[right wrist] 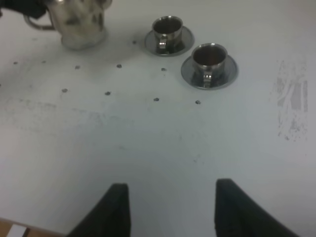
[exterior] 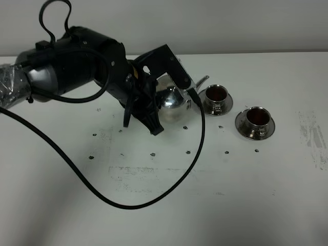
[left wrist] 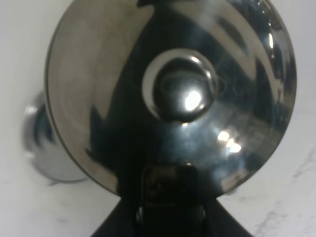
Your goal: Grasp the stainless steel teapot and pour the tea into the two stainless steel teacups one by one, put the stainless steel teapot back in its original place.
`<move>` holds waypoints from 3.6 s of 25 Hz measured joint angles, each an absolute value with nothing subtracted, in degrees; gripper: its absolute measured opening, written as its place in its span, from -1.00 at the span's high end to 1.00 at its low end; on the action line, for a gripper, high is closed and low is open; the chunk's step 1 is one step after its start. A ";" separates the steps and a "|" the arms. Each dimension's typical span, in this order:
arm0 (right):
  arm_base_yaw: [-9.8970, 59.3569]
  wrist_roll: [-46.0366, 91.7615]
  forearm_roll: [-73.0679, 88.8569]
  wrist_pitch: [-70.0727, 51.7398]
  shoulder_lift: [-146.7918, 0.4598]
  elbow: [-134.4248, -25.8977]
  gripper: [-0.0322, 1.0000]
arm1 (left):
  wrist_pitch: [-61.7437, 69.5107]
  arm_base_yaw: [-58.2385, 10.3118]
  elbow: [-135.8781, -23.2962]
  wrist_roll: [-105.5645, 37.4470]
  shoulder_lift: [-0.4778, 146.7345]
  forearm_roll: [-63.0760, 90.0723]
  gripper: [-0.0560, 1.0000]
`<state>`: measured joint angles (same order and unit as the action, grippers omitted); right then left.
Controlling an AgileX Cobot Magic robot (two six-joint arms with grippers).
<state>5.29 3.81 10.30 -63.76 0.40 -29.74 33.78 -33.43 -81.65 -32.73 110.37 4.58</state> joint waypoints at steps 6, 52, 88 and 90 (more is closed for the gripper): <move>5.29 3.81 10.30 -63.76 0.40 -29.74 0.18 | 25.52 -35.23 -75.34 -32.67 110.55 8.97 0.44; 5.29 3.81 10.35 -63.76 0.40 -29.74 0.18 | 32.72 -20.48 -88.12 -23.57 117.21 8.49 0.44; 5.29 3.81 10.35 -63.72 0.40 -29.74 0.18 | 34.76 -21.87 -94.26 -22.03 125.58 8.41 0.44; 5.29 3.81 10.35 -63.72 0.40 -29.74 0.18 | 34.77 -21.87 -94.26 -22.03 125.58 7.99 0.44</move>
